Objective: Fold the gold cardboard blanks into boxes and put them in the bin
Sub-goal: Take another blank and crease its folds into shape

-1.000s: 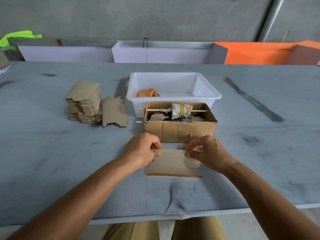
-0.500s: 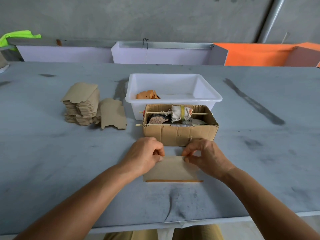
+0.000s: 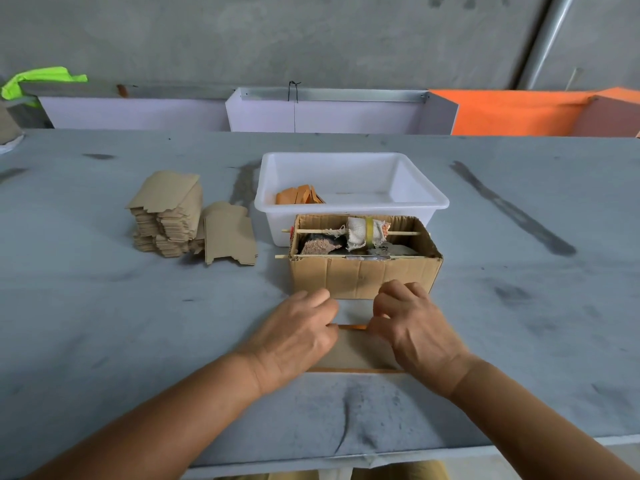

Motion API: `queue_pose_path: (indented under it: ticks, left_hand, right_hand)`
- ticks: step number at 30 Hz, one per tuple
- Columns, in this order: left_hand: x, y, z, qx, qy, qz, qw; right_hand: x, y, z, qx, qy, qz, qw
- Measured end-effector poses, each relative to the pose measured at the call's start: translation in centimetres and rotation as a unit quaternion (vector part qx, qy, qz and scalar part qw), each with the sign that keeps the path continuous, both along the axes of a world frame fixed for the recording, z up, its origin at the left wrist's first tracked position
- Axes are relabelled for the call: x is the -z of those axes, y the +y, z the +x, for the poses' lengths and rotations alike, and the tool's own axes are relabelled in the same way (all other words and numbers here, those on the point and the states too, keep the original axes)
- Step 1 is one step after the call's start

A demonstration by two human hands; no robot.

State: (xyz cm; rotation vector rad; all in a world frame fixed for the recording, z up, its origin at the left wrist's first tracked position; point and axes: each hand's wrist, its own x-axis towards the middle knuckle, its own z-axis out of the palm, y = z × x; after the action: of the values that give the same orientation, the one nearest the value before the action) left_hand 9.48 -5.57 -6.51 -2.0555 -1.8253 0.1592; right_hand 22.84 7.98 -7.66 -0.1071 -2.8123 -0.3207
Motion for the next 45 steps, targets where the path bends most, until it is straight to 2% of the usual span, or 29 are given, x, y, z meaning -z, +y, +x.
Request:
queue_pose_path:
  ticks: [2,5,7,13,17,22,26,29,33,38,42,45]
  left_hand:
    - [0.1,-0.1,0.4,-0.024,0.024,-0.042,0.999]
    - [-0.6,-0.3,0.9,-0.063,0.024,-0.075,0.995]
    - [-0.5,-0.4,1.2,-0.107,-0.025,-0.095,0.989]
    - [0.3,0.8,2.3,-0.152,-0.062,-0.062,0.985]
    - [0.6,0.6,2.4,-0.165,-0.084,-0.054,0.981]
    - [1.3,-0.1,1.1,-0.200,-0.127,-0.032,0.971]
    - [1.2,-0.7,0.5,-0.188,-0.137,-0.035,0.972]
    - [1.4,-1.2,0.4,-0.190,-0.140,-0.032,0.971]
    - [0.4,-2.0,-0.1,-0.185,-0.188,-0.028,0.964]
    - [0.7,-4.4,1.1,-0.094,-0.255,0.042,0.961]
    - [1.3,-4.5,1.4,-0.047,-0.264,0.076,0.960]
    - [1.4,-4.3,1.0,-0.080,-0.352,0.101,0.927]
  right_hand:
    - [0.0,-0.3,0.0,0.009,-0.050,0.023,0.998]
    - [0.1,-0.3,0.2,0.034,-0.086,-0.003,0.996]
    - [-0.2,-0.8,0.2,0.057,-0.105,-0.002,0.993]
    - [0.1,-1.8,0.1,0.076,-0.074,-0.037,0.994]
    - [-0.3,-2.0,0.3,0.077,-0.070,-0.032,0.994]
    - [0.4,-0.4,1.4,0.086,-0.021,-0.031,0.996]
    - [0.7,0.5,2.5,0.105,0.029,-0.085,0.990]
    - [1.0,0.3,2.9,0.105,0.035,-0.111,0.988]
    - [1.5,0.4,3.3,0.125,0.026,-0.167,0.978]
    - [1.6,0.5,3.8,0.127,0.011,-0.229,0.965]
    - [1.2,0.4,4.2,0.145,0.066,-0.322,0.933]
    - [1.1,-0.3,5.2,0.200,0.159,-0.383,0.888]
